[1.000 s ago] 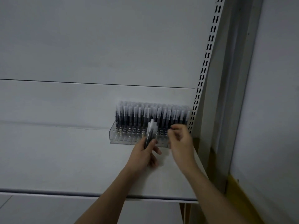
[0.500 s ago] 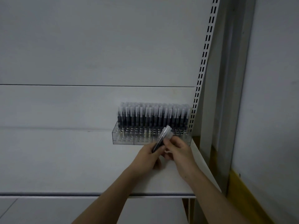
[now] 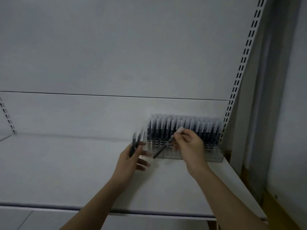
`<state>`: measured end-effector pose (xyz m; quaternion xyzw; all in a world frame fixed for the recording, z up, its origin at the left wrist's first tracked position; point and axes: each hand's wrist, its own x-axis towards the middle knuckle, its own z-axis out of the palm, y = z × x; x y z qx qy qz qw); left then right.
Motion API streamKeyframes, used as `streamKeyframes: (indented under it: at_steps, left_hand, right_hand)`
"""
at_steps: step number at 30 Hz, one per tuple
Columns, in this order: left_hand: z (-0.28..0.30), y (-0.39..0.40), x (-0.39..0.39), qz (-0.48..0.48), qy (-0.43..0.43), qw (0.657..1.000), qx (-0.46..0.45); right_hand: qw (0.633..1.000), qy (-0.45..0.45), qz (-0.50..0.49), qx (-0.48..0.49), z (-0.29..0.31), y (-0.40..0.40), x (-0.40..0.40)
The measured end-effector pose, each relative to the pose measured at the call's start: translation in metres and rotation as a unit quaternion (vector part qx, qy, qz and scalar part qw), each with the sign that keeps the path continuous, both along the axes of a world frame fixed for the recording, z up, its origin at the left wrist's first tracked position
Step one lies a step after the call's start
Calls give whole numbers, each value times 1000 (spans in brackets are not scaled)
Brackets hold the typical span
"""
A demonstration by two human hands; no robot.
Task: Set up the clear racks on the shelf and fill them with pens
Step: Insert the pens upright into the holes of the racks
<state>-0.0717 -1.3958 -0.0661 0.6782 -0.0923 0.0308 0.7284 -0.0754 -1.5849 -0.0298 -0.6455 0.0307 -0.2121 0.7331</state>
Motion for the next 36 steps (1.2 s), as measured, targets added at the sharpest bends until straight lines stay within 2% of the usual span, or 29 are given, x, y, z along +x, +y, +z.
streamKeyframes:
  at_steps: [5, 12, 16, 23, 29, 33, 36]
  left_hand:
    - [-2, 37, 21, 35, -12, 999, 29]
    - [-8, 46, 28, -26, -7, 1000, 12]
    - [-9, 50, 30, -46, -8, 999, -17]
    - [-7, 46, 28, -72, -20, 997, 9]
    - [-4, 45, 23, -97, -18, 995, 14]
    - [-1, 45, 21, -120, -16, 993, 9]
    - [0, 44, 20, -137, -16, 990, 8]
  right_hand:
    - [988, -84, -31, -129, 28, 26, 16]
    - [942, -119, -35, -311, 45, 43, 37]
    - [929, -109, -30, -352, 42, 48, 46]
    - [924, -105, -21, -366, 48, 56, 49]
    - [873, -64, -28, -483, 25, 66, 54]
    - [897, -63, -71, -431, 23, 74, 44]
    - [935, -71, -84, -337, 16, 83, 28]
